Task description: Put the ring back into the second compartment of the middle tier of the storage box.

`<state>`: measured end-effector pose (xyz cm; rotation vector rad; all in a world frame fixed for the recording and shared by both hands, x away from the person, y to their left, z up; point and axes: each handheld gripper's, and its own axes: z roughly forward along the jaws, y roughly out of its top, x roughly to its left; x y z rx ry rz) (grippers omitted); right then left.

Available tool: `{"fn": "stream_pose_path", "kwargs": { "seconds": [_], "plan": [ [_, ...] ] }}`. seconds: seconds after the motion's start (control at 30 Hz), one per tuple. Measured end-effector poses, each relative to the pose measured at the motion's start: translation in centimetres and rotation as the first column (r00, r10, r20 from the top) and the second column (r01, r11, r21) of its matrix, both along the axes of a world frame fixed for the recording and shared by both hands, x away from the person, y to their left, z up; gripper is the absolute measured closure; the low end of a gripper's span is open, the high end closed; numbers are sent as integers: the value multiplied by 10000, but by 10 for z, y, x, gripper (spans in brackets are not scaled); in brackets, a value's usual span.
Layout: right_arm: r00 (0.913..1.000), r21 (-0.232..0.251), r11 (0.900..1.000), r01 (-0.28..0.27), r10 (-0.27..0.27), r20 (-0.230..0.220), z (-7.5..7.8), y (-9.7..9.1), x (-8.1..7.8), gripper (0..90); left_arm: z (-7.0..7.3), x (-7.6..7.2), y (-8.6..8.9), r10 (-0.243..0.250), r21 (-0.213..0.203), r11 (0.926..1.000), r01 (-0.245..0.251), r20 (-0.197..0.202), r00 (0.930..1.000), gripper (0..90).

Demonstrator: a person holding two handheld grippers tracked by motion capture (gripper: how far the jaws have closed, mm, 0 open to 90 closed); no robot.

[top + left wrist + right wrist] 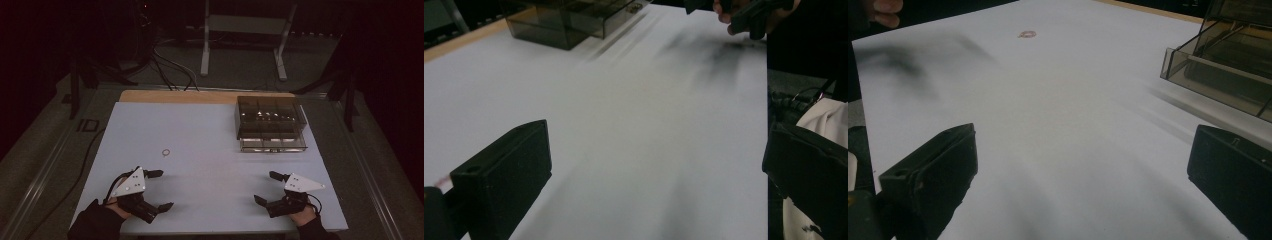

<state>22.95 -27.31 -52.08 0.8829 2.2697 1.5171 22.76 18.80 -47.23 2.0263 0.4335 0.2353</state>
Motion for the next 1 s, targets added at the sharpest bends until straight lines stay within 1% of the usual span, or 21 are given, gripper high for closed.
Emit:
{"fn": "stream_pose_path", "kwargs": {
  "seconds": [0.1,0.13,0.2,0.27,0.37,0.53,0.73,0.83,0.9,1.0],
  "plan": [
    [10000,10,10000,-1,1,-22,0,0,0,0,9,1,-1,-80,-36,10000,81,147,9999,9],
    [10000,45,10000,-3,3,-33,0,0,0,0,12,2,-1,-101,36,9999,100,242,9997,8],
    [10000,51,10000,-7,7,-41,0,0,0,0,16,3,-2,-171,-2,9999,171,278,9995,8],
    [10000,47,10000,-29,29,-46,0,0,0,0,20,6,-2,-211,51,9998,209,331,9992,9],
    [10000,34,10000,-22,22,-29,0,0,0,0,24,10,-1,-228,-13,9997,229,370,9991,9],
    [10000,21,10000,27,-27,-44,0,0,-1,0,30,16,-1,-240,27,9997,239,470,9986,9],
    [10000,31,10000,64,-63,-44,0,0,-1,0,35,24,0,-57,-100,9999,64,694,9976,9],
    [10000,19,10000,37,-36,-39,0,0,-1,0,36,29,0,-10,-95,10000,16,685,9977,9],
    [10000,36,10000,37,-37,-60,0,-1,-1,0,37,33,1,14,-169,9999,-4,580,9983,9],
    [10000,33,10000,60,-60,-68,0,-1,-1,0,38,39,3,99,-226,9997,-86,564,9984,9]
  ]
}}
